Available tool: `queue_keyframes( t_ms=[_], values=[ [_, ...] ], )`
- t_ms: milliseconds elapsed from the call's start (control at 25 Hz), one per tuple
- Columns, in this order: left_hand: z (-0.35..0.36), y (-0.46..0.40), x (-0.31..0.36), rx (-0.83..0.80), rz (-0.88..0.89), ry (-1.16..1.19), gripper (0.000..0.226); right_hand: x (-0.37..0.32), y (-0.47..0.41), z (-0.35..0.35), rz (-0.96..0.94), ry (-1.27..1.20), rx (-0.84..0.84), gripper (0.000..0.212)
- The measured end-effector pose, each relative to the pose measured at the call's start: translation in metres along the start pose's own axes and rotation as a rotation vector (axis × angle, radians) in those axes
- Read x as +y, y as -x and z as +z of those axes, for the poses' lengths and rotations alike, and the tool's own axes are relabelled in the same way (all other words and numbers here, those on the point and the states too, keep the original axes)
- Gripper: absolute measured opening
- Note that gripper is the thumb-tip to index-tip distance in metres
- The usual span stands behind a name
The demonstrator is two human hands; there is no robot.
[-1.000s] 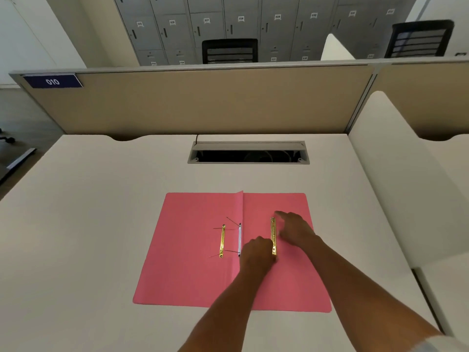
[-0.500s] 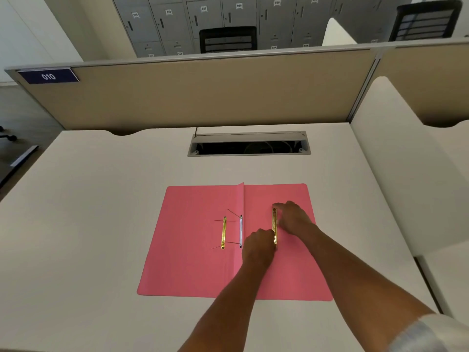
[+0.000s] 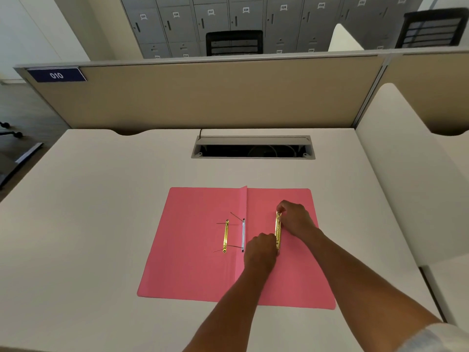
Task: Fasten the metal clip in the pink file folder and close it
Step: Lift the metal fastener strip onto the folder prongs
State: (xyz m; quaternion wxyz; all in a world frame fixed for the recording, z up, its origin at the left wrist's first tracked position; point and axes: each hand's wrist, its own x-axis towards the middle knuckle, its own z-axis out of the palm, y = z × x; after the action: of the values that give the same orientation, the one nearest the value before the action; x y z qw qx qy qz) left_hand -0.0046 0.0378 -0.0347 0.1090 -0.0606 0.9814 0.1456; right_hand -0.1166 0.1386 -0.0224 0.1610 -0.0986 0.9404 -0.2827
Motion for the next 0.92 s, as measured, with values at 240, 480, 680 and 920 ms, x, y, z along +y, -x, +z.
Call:
queue_keyframes(
  t_ms=[240,480,680,920],
  values=[
    [-0.005,-0.002,0.001,-0.041,-0.044,0.092,0.020,-0.006,-0.003,0.000,-0.005,-0.192,0.101,0.019],
    [-0.030,-0.004,-0.001,0.082,-0.130,0.277,0.018,-0.026,-0.005,-0.005,-0.024,-0.361,0.144,0.017],
    [-0.068,-0.014,-0.026,0.250,-0.248,0.601,0.015,-0.063,-0.006,-0.008,-0.074,-0.453,0.174,0.019],
    [-0.092,-0.021,-0.080,0.144,-0.334,0.929,0.012,-0.103,-0.002,0.001,-0.122,-0.518,0.157,0.021]
  ],
)
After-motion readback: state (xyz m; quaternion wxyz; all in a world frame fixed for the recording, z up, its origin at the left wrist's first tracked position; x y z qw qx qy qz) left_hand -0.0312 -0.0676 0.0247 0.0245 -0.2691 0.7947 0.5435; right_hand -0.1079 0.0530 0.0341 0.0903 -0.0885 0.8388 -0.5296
